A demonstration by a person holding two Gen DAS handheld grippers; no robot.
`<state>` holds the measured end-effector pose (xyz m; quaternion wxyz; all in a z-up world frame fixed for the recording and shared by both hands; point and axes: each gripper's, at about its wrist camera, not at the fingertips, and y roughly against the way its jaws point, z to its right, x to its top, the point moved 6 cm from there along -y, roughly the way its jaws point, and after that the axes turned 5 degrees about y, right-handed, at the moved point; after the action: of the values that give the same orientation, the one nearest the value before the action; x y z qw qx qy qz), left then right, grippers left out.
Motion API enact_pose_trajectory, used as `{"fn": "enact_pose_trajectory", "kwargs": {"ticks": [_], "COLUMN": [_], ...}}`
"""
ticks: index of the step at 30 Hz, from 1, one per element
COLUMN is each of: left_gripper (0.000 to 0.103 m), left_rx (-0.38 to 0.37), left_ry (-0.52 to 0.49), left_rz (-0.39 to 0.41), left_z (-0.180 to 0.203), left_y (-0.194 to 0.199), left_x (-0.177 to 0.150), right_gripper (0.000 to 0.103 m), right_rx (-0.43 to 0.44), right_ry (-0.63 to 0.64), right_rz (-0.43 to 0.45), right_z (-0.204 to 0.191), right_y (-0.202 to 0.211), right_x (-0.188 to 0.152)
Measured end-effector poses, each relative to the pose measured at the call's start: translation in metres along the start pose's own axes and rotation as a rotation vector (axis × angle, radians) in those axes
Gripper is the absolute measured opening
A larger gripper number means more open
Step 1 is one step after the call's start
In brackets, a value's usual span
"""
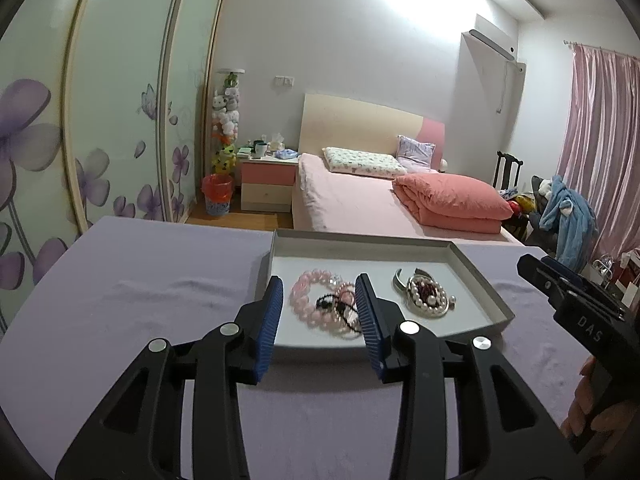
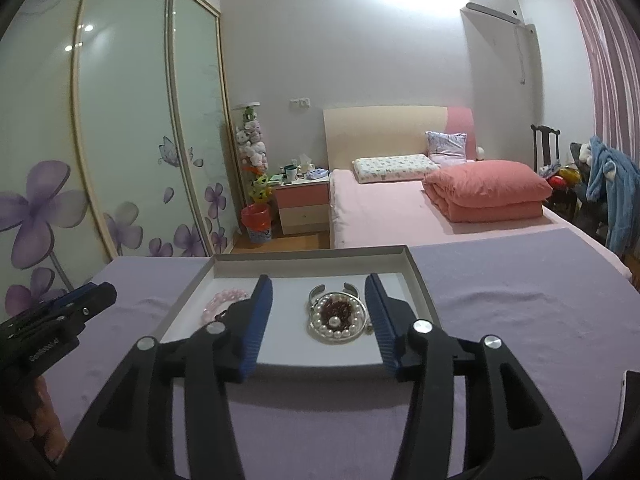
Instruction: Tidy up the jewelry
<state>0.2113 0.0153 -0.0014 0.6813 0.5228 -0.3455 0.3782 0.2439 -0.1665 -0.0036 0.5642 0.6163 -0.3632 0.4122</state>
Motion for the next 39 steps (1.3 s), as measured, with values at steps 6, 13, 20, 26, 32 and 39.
{"fn": "enact_pose_trajectory", "kwargs": {"ticks": [6,13,20,26,32,39], "left_gripper": [0.051,0.069,0.095,0.101,0.101,0.101], "left_rx": [-0.009,-0.003,0.026,0.064,0.135,0.195], "left_ry": [-0.008,-0.039,-0.082,-0.109,-0.140,-0.145], "left_rz": [0.014,0.067,0.131,0.171,0.209,0.231], "left_z": [0.001,0.009,0.016,0.017,0.020,0.022], "left_y": [0.020,0.052,0.078,0.093,0.099,0.102], "left_x": [-0.011,-0.027,-0.036,-0.045,-0.055,-0.066], "right_gripper": [0.060,0.079,0.099,0.099,0.099,0.099], "right_rx": [0.008,0.011,0.015,0.011,-0.036,-0.073], "right_ry": [0.036,0.057,0.085,0.072,0.091,0.049], "right_rz": [0.024,0.047,0.051,0.062,0.093,0.087], "right_z": [-0.009,-0.013,-0.016,-0.015,-0.018,-0.010], "right_y": [0.026,0.062,0.090,0.114,0.131,0.128], "right_x": [-0.008,-0.021,-0.031,-0.040,-0.051,-0.069]}}
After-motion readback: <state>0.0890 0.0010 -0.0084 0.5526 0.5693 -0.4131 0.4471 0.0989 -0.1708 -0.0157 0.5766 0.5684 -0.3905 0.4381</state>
